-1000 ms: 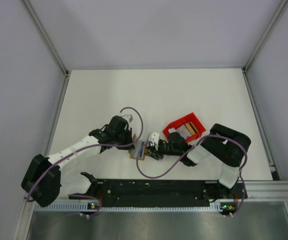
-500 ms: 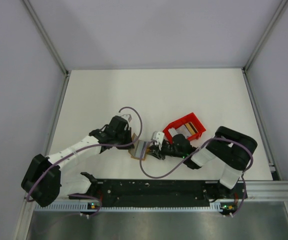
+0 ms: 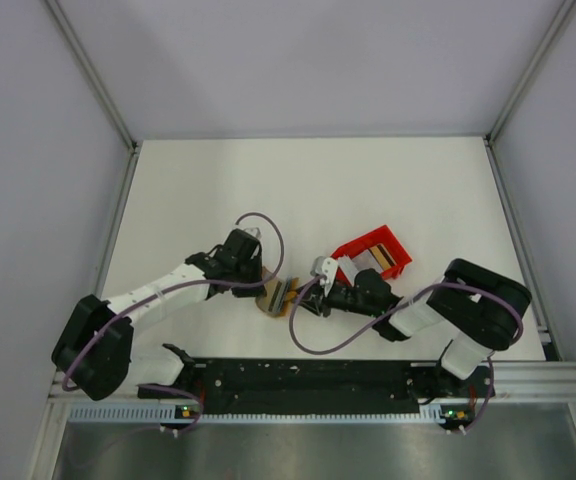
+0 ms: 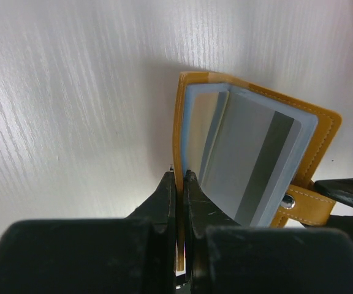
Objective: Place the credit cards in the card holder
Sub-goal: Close the card holder at the center of the board.
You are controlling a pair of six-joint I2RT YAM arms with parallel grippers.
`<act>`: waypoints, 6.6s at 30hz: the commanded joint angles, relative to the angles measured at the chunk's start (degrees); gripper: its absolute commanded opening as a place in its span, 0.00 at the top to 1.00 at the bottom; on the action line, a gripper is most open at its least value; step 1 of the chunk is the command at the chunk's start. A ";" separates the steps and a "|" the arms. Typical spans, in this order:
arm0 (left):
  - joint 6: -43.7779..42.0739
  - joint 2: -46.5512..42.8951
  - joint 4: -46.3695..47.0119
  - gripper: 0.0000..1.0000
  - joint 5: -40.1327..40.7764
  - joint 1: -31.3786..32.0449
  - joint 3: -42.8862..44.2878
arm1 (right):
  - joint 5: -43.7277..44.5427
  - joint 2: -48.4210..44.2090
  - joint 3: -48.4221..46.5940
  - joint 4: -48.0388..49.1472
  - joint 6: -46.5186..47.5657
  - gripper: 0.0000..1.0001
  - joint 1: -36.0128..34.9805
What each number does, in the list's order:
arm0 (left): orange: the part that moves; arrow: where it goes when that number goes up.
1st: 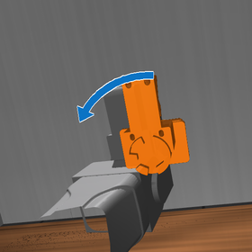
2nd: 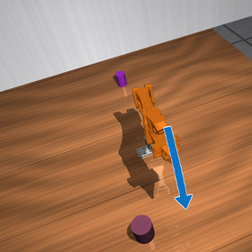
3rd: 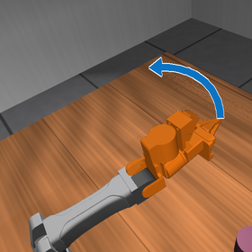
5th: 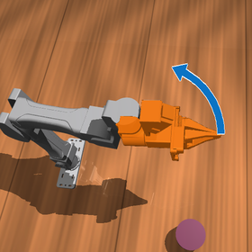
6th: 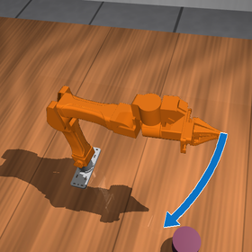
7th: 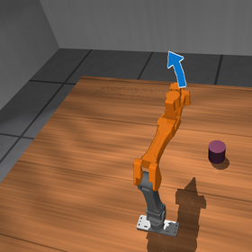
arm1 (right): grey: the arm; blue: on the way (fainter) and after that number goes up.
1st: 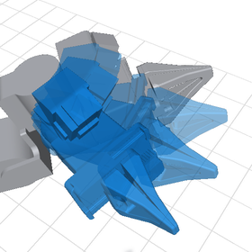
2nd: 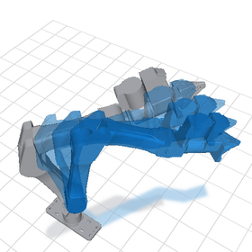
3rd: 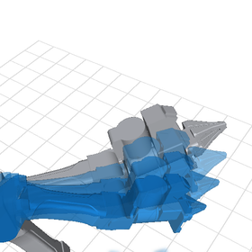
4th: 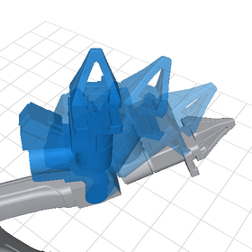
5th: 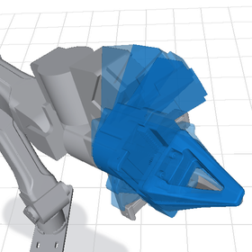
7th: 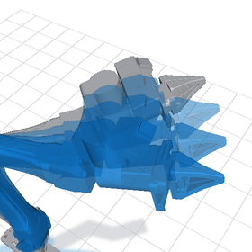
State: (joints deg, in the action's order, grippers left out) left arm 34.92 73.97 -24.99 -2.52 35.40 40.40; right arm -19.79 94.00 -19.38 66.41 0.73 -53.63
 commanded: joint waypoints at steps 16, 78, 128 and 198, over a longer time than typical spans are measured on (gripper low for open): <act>1.03 -3.66 -0.23 0.96 -1.69 -0.07 -1.64 | -1.04 -1.18 2.85 17.96 -8.38 0.90 -1.66; 5.51 -8.76 29.91 0.98 -28.58 0.02 -12.45 | 5.55 -1.36 4.79 25.78 -10.75 0.91 -1.75; -6.62 6.53 16.19 0.54 -26.74 11.10 3.81 | 36.59 -57.52 3.47 -69.47 -35.87 0.39 0.45; -2.40 13.83 18.84 0.76 -16.99 12.94 5.56 | 11.09 -31.34 11.82 -33.64 1.63 0.38 -0.69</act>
State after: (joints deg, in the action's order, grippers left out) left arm 33.08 88.29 -7.97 -18.37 48.38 43.92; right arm -9.21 60.29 -8.25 23.42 -2.42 -53.74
